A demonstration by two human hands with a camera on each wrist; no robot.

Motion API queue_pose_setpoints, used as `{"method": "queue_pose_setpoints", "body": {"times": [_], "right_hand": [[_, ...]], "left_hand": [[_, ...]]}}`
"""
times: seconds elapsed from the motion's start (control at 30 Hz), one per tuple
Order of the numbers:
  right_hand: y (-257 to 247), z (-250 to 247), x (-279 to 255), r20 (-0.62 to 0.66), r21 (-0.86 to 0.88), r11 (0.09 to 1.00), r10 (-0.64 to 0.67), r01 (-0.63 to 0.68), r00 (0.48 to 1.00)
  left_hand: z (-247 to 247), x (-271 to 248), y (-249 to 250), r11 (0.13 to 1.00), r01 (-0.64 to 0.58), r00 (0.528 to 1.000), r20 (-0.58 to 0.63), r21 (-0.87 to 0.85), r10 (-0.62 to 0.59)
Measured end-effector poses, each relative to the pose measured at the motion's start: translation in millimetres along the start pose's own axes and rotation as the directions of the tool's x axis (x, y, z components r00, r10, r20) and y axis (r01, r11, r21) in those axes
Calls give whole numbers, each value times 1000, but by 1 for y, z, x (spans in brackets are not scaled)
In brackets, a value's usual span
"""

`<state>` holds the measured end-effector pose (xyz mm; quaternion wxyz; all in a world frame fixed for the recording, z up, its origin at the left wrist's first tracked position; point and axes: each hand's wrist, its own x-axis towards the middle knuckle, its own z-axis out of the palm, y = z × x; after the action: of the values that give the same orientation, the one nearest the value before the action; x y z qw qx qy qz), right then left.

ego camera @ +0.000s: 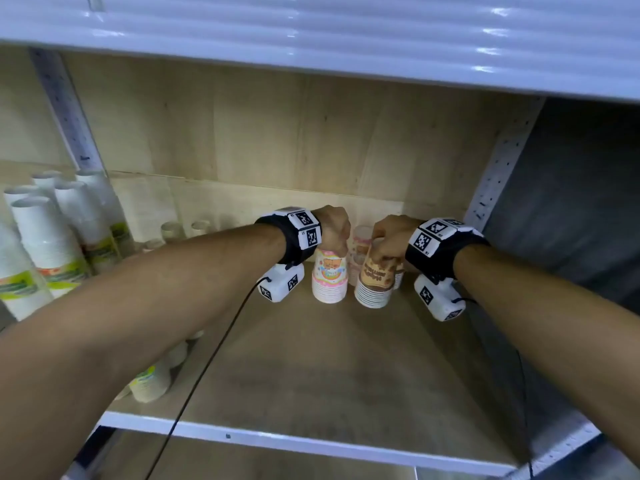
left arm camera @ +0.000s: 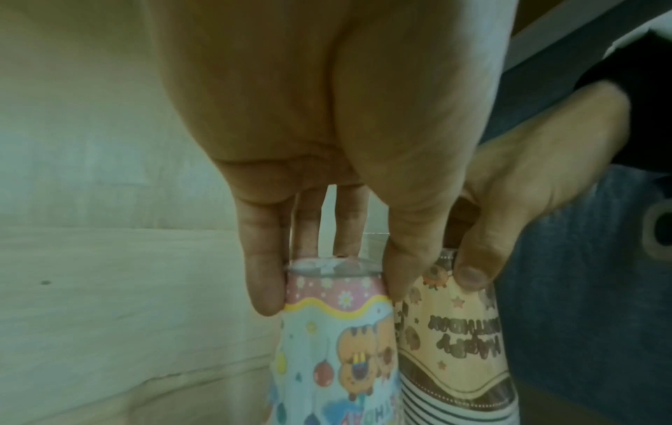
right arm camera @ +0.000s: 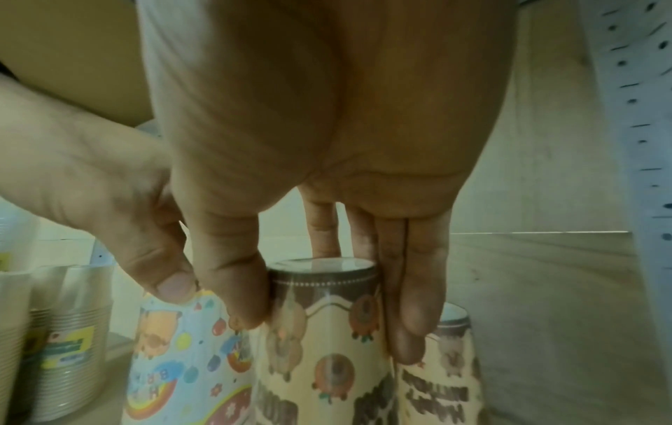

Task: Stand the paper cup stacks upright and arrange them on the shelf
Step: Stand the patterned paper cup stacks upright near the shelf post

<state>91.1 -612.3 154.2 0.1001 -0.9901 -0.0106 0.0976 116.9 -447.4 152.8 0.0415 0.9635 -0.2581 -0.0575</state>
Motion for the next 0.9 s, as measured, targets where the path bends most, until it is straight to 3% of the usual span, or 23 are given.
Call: {"method": "queue_pose_setpoints", "body": {"times": [0.3,0.47,0.8,0.9], "right_hand": [[30,18,2,-26,29,999,-40,41,999],[45,26,9,-39,59,997,45,-42,998],[55,40,15,-89,49,998,52,-47,995],[57,41,14,-103,88,996,-7,16,995]], "left_hand": [[16,34,29,998,-37,999,-18,-52,36],[31,49,35,997,-32,999,-18,-77,30],[47,66,37,994,0,999,34,-107,4],[45,63,39,993,-12,999,38,-113,16]]}}
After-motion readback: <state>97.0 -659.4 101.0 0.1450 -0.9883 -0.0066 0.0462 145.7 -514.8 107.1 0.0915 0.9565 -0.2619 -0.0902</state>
